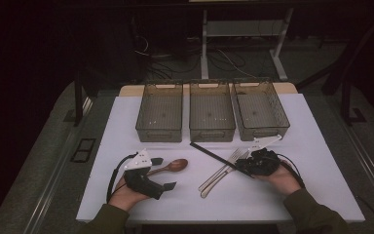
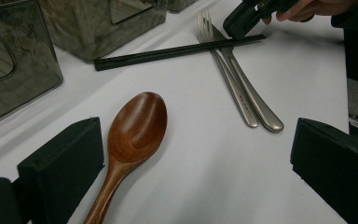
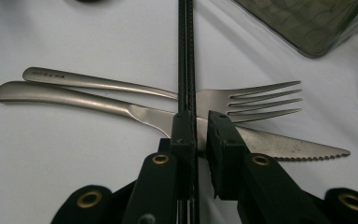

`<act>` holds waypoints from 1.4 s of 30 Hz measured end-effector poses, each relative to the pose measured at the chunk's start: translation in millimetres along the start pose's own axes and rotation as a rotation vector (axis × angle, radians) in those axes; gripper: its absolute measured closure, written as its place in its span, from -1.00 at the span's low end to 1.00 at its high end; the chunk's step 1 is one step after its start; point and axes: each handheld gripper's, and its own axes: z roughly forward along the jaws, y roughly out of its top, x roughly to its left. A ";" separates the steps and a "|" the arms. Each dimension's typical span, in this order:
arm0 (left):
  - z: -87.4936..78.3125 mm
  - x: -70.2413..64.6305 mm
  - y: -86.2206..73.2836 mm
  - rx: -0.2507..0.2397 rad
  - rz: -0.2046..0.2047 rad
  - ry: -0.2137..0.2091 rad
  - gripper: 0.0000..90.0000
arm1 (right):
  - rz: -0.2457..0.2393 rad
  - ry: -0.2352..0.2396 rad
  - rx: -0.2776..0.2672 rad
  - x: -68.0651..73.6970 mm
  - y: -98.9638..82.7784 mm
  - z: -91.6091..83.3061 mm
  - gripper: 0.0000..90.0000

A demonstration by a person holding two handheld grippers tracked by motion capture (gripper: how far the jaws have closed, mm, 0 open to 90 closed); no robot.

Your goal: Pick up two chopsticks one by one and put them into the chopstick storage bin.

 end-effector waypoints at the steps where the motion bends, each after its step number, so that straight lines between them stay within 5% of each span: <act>1: 0.0 -0.1 0.0 0.000 0.000 0.000 -0.96 | 0.001 0.000 0.000 -0.3 -0.1 0.1 0.77; 42: -0.3 0.3 -0.1 0.000 0.002 0.000 -0.96 | -0.047 -0.030 0.003 2.3 -1.8 2.1 0.90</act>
